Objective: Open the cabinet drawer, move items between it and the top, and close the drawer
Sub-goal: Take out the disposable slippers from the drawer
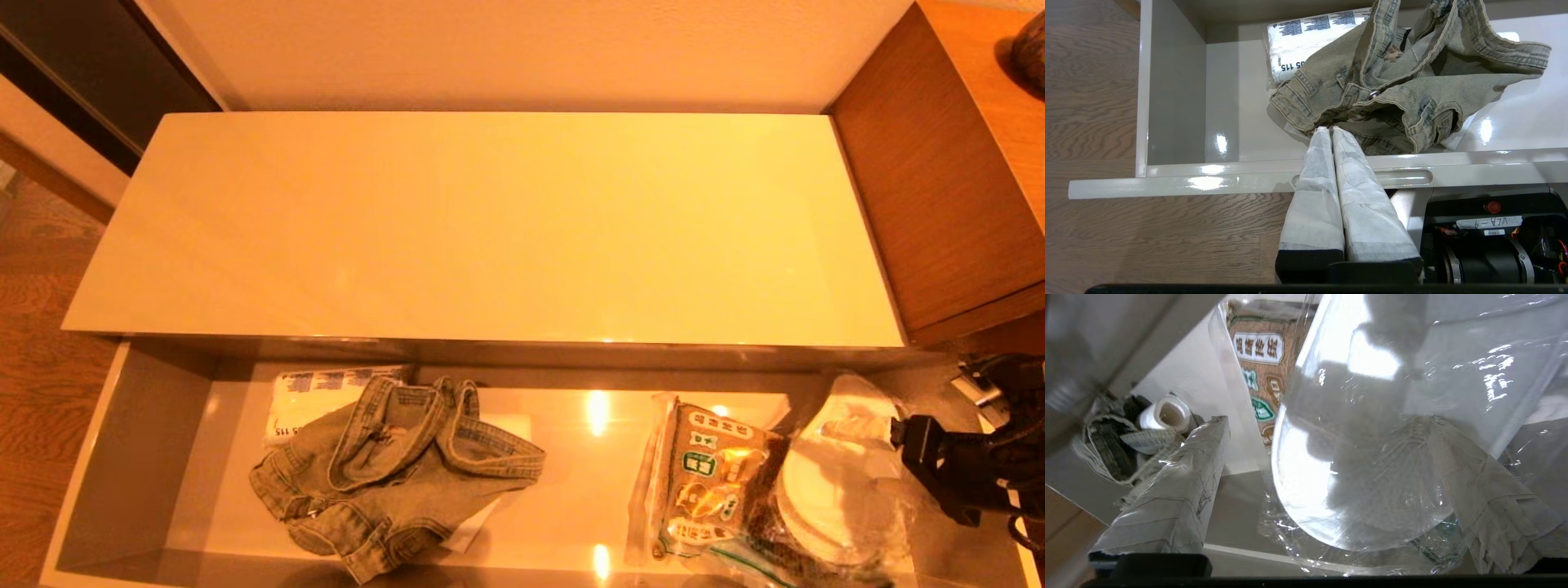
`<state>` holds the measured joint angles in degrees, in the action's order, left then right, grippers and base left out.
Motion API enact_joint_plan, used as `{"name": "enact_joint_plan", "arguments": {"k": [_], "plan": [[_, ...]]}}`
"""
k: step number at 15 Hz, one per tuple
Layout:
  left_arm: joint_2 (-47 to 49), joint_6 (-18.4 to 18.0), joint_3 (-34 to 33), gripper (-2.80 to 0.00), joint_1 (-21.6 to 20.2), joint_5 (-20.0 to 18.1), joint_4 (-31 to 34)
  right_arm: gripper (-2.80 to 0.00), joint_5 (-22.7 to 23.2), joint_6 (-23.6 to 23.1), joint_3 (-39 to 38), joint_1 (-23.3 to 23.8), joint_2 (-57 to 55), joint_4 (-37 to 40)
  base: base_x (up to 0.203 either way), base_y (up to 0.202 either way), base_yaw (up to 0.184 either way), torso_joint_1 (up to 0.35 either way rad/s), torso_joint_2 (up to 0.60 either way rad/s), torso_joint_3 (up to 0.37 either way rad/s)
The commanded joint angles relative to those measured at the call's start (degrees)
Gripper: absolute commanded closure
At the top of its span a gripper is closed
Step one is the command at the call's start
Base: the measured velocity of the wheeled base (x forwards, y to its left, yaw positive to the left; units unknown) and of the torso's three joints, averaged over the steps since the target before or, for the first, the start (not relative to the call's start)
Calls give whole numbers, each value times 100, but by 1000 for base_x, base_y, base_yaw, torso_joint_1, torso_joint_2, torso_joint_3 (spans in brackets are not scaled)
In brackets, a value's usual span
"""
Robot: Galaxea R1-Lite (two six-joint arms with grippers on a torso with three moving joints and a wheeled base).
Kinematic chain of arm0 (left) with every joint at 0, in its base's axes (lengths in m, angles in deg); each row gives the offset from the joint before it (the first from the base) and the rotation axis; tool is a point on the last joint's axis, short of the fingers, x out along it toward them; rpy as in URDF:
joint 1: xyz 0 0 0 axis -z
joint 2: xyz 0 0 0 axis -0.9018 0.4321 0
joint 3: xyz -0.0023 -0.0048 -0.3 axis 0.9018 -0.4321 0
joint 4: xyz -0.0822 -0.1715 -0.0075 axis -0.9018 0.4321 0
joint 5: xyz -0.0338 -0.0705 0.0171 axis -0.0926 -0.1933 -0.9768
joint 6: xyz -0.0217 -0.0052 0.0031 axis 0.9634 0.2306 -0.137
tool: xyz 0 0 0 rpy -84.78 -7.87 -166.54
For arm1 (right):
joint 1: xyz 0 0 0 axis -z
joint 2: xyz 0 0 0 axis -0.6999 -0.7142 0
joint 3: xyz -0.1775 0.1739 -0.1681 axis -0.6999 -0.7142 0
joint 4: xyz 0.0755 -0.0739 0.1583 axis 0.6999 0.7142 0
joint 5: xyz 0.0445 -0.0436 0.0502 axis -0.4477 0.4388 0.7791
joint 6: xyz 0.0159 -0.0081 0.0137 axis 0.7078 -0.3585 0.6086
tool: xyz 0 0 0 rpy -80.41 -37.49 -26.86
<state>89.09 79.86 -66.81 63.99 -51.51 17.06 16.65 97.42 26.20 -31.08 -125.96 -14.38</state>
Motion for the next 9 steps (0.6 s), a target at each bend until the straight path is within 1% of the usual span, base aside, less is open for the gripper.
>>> {"name": "enact_joint_plan", "arguments": {"k": [1, 5, 6, 8, 9], "plan": [[-2, -2, -1, 0, -2, 0, 4, -280, 17, 44, 128, 116, -70, -19, 0, 0, 0, 0, 0, 0], [-2, -2, -5, 0, -2, 0, 4, -280, -13, 124, 189, 134, -148, -29, 0, 0, 0, 0, 0, 0], [-2, -2, -3, 0, -2, 0, 4, -280, -66, 254, 277, 134, -232, -34, 0, 0, 0, 0, 0, 0], [-2, -2, -1, 0, -2, 0, 4, -280, -201, 293, 305, 129, -251, -33, 0, 0, 0, 0, 0, 0], [-2, -2, -10, 0, -2, 0, 4, -280, -344, 281, 308, 125, -223, -31, 0, 0, 0, 0, 0, 0]]}}
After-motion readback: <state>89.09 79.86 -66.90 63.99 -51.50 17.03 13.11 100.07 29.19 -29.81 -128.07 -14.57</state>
